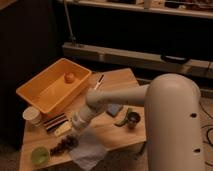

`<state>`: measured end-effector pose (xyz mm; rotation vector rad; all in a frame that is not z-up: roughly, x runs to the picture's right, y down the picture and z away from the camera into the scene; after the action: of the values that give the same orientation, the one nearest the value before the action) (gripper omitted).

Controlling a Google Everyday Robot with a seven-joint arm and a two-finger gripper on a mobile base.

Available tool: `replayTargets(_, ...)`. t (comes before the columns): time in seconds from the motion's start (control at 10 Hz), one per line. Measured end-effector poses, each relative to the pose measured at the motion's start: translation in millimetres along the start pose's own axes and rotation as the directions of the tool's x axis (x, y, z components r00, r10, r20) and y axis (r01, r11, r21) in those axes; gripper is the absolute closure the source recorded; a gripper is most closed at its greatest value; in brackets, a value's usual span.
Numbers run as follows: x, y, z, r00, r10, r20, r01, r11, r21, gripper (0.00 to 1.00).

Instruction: Place grapes in plastic cup

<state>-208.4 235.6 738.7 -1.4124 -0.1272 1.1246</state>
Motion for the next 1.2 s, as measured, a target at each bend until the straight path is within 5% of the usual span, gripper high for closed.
replayTargets(0.3, 4, 4, 6, 0.997, -0.029, -0.068, 0.032, 0.998, 0.047, 0.59)
replayTargets(0.5, 11, 1, 1, 0.996, -0.019, -0.093, 0.030, 0.992, 0.119, 0.80)
replayTargets(0.7, 18, -7, -5, 0.997, 0.009, -0.083, 0.004, 0.988, 0.155, 0.91)
replayTargets(0.9, 21, -11, -7, 0.997, 0.024, -0.070, -0.011, 0.983, 0.181, 0.89)
replayTargets(1.2, 23, -21, -19, 0.999, 0.041, 0.009, -0.042, 0.977, 0.211, 0.59)
